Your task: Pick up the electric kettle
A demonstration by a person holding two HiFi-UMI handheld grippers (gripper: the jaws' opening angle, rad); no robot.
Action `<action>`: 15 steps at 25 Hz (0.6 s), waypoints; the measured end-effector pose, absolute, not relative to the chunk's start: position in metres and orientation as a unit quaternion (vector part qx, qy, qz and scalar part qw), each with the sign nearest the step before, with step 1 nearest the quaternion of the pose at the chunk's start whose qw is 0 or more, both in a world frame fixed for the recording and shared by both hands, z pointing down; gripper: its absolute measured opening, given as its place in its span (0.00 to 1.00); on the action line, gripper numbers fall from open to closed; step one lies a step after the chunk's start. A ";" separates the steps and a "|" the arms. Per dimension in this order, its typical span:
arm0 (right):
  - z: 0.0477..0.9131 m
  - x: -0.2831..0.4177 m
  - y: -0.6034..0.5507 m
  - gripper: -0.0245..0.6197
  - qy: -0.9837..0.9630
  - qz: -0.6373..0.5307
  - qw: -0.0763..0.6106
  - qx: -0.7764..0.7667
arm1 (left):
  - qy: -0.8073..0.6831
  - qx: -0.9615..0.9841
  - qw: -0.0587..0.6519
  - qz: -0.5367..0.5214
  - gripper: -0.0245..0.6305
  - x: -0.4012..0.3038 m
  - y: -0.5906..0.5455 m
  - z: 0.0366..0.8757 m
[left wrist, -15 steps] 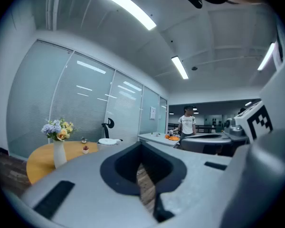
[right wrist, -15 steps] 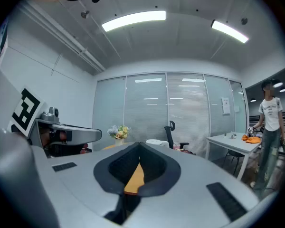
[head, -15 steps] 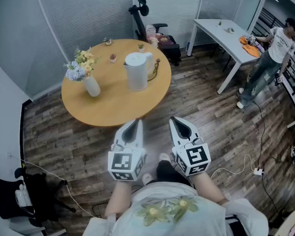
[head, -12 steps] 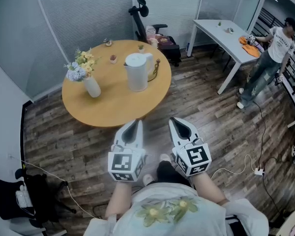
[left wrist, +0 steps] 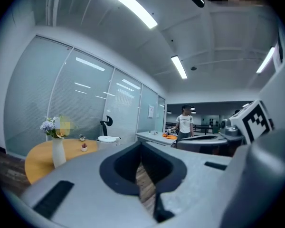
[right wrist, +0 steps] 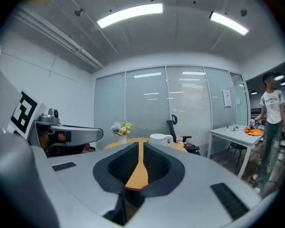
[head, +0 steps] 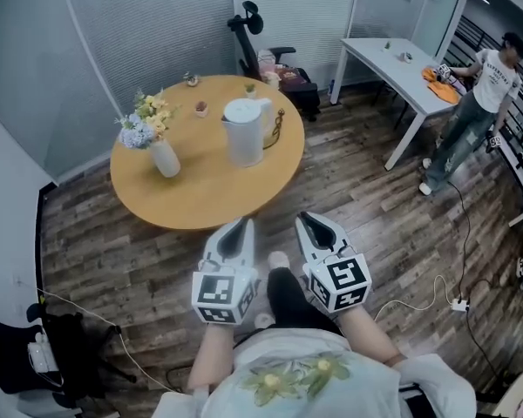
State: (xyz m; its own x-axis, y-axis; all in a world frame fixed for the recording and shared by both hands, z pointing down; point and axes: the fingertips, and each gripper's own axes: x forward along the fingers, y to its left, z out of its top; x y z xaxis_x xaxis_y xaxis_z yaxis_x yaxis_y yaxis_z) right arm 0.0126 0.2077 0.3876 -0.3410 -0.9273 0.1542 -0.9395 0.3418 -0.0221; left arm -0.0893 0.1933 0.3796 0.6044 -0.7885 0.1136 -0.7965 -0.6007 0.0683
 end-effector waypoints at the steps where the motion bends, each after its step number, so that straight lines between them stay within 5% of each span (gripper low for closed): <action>1: 0.386 0.012 0.203 0.08 -0.819 0.055 0.055 0.569 | -0.441 0.895 0.052 0.036 0.04 -0.090 0.190 0.378; 2: 0.385 0.010 0.199 0.14 -0.821 0.057 0.053 0.566 | -0.439 0.897 0.047 0.038 0.08 -0.090 0.186 0.376; 3: 0.384 0.009 0.193 0.32 -0.823 0.059 0.053 0.562 | -0.437 0.898 0.040 0.041 0.23 -0.090 0.181 0.375; 4: 0.383 0.009 0.188 0.36 -0.824 0.060 0.053 0.561 | -0.437 0.898 0.033 0.044 0.39 -0.090 0.175 0.374; 5: 0.382 0.010 0.183 0.39 -0.823 0.058 0.053 0.563 | -0.438 0.897 0.028 0.046 0.44 -0.092 0.170 0.373; 15: 0.381 0.029 0.126 0.42 -0.816 0.050 0.048 0.574 | -0.462 0.885 0.009 0.050 0.51 -0.108 0.110 0.365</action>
State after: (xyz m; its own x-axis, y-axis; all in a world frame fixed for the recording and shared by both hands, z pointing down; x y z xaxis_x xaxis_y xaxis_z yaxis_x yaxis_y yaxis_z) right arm 0.0291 0.1255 0.3813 -0.3355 -0.9322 0.1360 -0.9418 0.3353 -0.0252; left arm -0.1084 0.1096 0.3653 0.5679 -0.8175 0.0959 -0.8192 -0.5727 -0.0304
